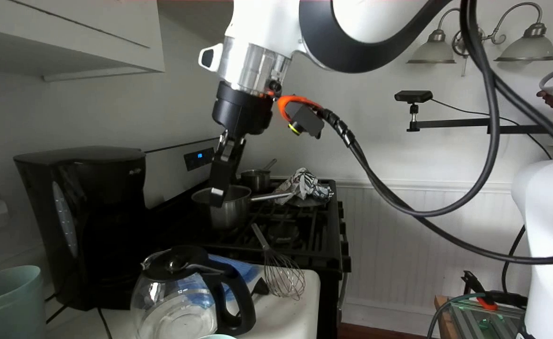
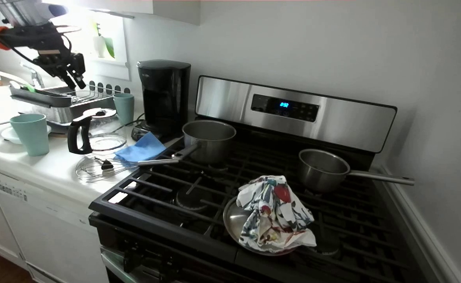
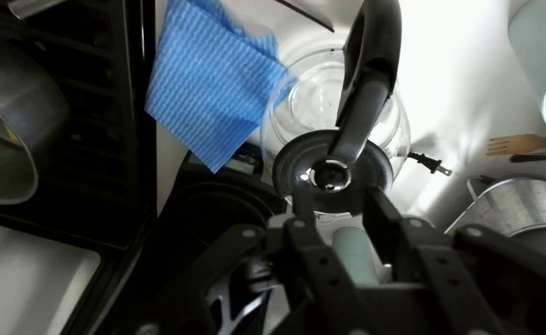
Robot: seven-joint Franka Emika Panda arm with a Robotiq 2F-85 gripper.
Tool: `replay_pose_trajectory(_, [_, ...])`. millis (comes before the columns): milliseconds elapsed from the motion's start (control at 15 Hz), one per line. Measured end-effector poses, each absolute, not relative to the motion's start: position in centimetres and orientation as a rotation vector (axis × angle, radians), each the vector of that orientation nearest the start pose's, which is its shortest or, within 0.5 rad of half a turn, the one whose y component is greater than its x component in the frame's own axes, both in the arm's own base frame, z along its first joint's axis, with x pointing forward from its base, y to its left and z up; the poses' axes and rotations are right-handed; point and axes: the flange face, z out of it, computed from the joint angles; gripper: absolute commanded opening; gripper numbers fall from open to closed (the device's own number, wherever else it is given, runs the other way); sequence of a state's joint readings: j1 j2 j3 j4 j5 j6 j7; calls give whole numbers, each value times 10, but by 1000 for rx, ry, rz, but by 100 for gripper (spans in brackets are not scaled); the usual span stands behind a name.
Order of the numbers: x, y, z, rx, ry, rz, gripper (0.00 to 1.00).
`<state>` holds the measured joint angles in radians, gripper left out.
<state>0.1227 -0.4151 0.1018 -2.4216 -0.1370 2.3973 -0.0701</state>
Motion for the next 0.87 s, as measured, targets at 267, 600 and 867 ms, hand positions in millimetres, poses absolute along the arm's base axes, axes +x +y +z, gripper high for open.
replay_pose_trajectory(267, [426, 92, 532, -3159, -469, -573, 95])
replay_pose_trajectory(600, [419, 89, 549, -3138, -324, -488, 100])
replay_pose_trajectory(867, [418, 96, 557, -3102, -322, -488, 100])
